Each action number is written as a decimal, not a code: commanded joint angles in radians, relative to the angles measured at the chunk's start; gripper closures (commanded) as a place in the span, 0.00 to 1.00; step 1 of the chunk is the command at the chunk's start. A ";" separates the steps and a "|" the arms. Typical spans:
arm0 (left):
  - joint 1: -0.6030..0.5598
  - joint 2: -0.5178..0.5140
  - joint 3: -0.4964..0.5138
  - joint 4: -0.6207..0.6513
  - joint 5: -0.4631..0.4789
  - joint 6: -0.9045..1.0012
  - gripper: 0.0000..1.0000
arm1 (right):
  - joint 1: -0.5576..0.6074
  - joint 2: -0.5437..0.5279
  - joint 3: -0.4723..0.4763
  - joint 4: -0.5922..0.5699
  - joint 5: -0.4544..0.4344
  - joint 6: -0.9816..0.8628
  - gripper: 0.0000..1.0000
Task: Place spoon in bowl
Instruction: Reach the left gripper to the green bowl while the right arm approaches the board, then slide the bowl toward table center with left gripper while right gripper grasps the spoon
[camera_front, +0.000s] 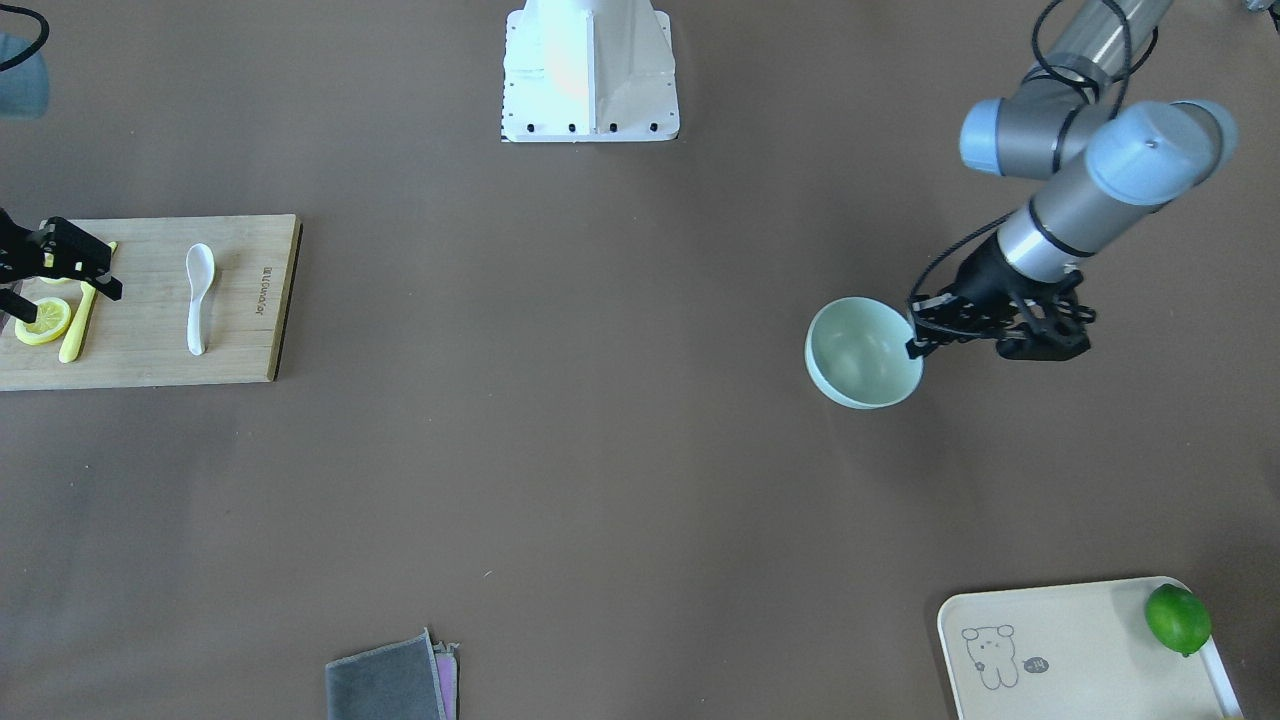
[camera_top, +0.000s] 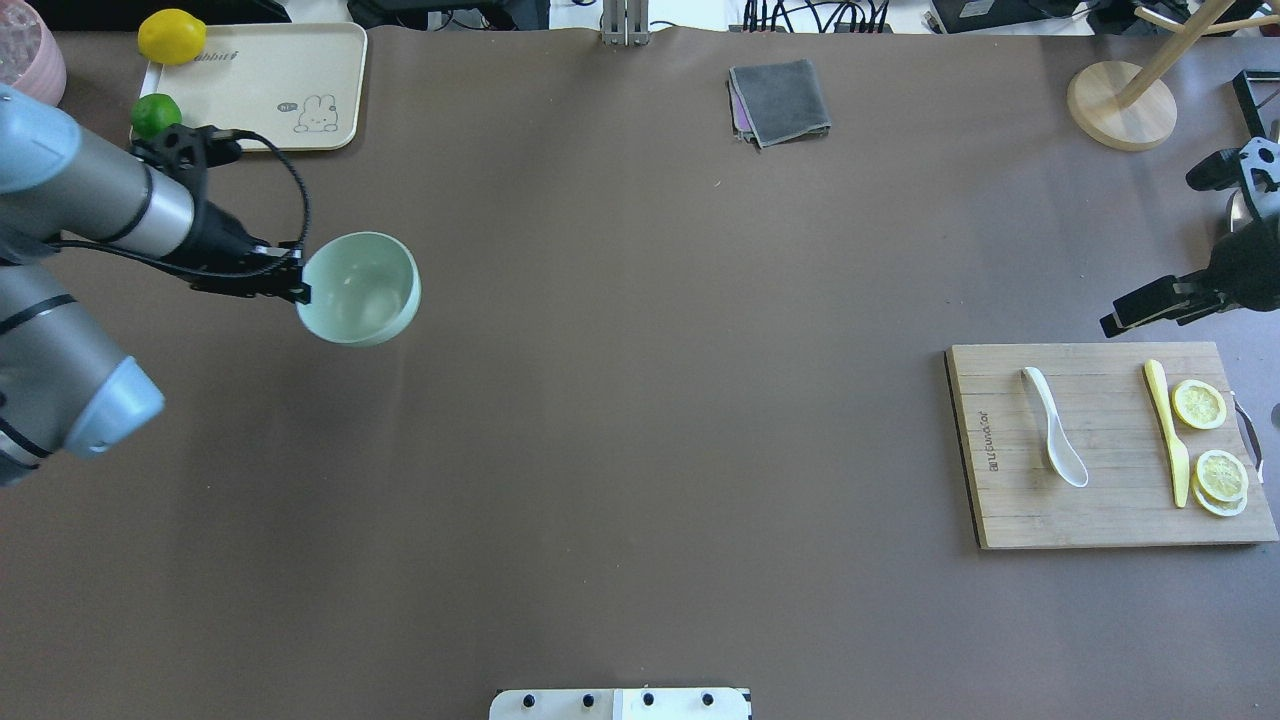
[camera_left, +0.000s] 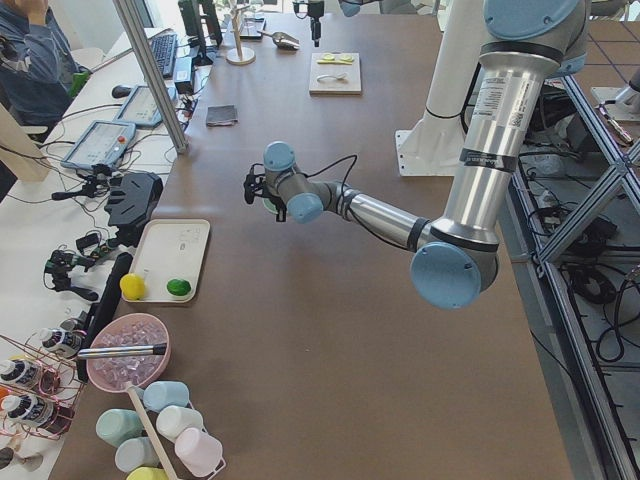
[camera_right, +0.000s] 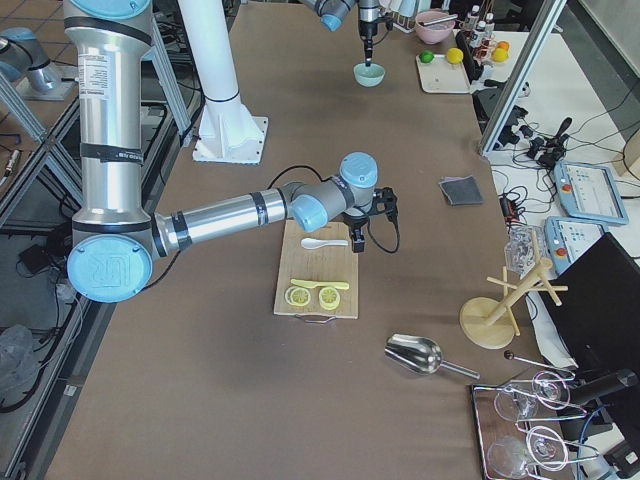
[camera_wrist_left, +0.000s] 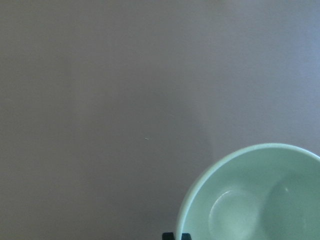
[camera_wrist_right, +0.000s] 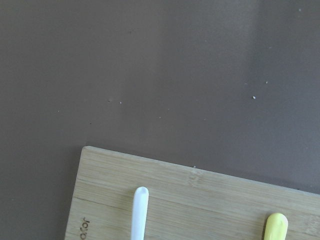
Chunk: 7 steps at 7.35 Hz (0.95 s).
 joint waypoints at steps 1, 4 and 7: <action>0.184 -0.202 -0.021 0.210 0.182 -0.182 1.00 | -0.111 -0.002 0.046 0.000 -0.078 0.095 0.03; 0.340 -0.261 -0.014 0.226 0.319 -0.275 1.00 | -0.187 -0.014 0.042 -0.002 -0.156 0.122 0.08; 0.423 -0.284 -0.009 0.227 0.394 -0.301 1.00 | -0.251 -0.027 0.036 -0.002 -0.158 0.250 0.09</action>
